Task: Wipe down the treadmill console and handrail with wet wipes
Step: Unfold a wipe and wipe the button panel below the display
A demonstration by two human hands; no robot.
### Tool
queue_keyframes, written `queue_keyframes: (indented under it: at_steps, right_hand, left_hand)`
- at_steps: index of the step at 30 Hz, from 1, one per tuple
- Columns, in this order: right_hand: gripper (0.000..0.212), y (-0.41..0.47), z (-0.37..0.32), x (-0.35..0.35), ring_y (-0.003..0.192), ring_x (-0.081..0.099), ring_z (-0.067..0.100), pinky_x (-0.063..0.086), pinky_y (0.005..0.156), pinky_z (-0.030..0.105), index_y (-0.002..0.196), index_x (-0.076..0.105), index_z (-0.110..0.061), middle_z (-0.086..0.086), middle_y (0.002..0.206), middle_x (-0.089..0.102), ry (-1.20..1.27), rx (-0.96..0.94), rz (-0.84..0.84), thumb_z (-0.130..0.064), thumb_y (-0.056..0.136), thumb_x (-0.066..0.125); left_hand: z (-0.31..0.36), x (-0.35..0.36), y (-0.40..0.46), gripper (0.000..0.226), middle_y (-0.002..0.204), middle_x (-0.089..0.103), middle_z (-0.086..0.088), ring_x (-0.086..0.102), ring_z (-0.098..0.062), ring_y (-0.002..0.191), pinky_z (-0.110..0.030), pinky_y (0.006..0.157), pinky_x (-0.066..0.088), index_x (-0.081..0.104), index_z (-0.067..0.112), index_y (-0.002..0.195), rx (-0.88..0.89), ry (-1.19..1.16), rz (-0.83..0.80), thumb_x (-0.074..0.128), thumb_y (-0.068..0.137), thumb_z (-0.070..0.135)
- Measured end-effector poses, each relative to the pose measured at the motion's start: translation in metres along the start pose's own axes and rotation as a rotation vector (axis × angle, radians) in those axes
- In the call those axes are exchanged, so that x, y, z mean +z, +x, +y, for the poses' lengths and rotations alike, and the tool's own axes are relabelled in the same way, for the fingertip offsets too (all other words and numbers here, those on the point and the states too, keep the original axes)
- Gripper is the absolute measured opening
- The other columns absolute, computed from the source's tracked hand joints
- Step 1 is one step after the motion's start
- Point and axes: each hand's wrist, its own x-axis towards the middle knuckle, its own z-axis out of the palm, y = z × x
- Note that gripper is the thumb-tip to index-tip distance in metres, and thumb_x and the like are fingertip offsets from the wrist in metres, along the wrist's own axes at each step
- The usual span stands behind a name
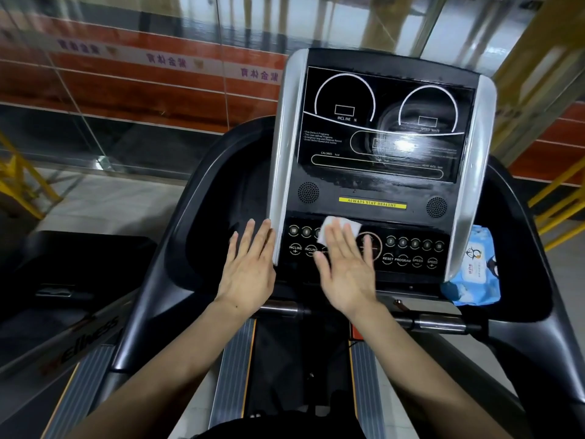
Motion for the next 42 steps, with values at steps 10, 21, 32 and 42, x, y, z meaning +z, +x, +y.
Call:
queue_keyframes:
  at_steps: [10,21,32,42]
  right_hand:
    - [0.066,0.002,0.008,0.003,0.159,0.005,0.008,0.006,0.128,0.056,0.165,0.021,-0.023,-0.009,0.172,0.012,-0.032,-0.127,0.069,-0.057,0.109,0.025]
    - [0.066,-0.016,0.089,-0.01,0.159,0.003,0.005,0.004,0.128,0.055,0.165,0.017,-0.027,-0.011,0.172,0.012,0.004,0.002,0.089,-0.059,0.108,0.023]
    - [0.068,-0.037,0.191,-0.024,0.158,-0.007,0.004,-0.001,0.129,0.052,0.166,0.007,-0.027,-0.011,0.173,-0.001,-0.029,0.149,0.083,-0.06,0.107,0.016]
    - [0.069,-0.058,0.207,-0.015,0.16,-0.007,0.011,0.008,0.129,0.053,0.166,0.006,-0.021,-0.004,0.174,-0.001,0.034,0.126,0.047,-0.056,0.109,0.02]
  left_hand:
    - [0.03,0.003,0.011,0.071,0.175,0.009,-0.009,-0.001,-0.029,0.162,-0.055,0.129,0.015,0.022,0.011,0.164,0.082,0.012,0.033,0.051,0.101,0.022]
    - [0.107,0.015,0.045,0.071,0.175,0.009,-0.008,-0.004,-0.03,0.162,-0.057,0.129,0.011,0.022,0.012,0.164,0.199,0.023,0.038,0.051,0.101,0.025]
    - [0.187,0.034,0.068,0.075,0.175,0.008,-0.008,-0.004,-0.032,0.162,-0.061,0.128,0.01,0.02,0.012,0.164,0.25,0.07,0.025,0.054,0.099,0.027]
    - [0.225,0.041,0.069,0.07,0.176,-0.002,-0.007,-0.013,-0.032,0.161,-0.061,0.128,0.008,0.02,0.012,0.165,0.162,0.028,-0.003,0.045,0.101,0.028]
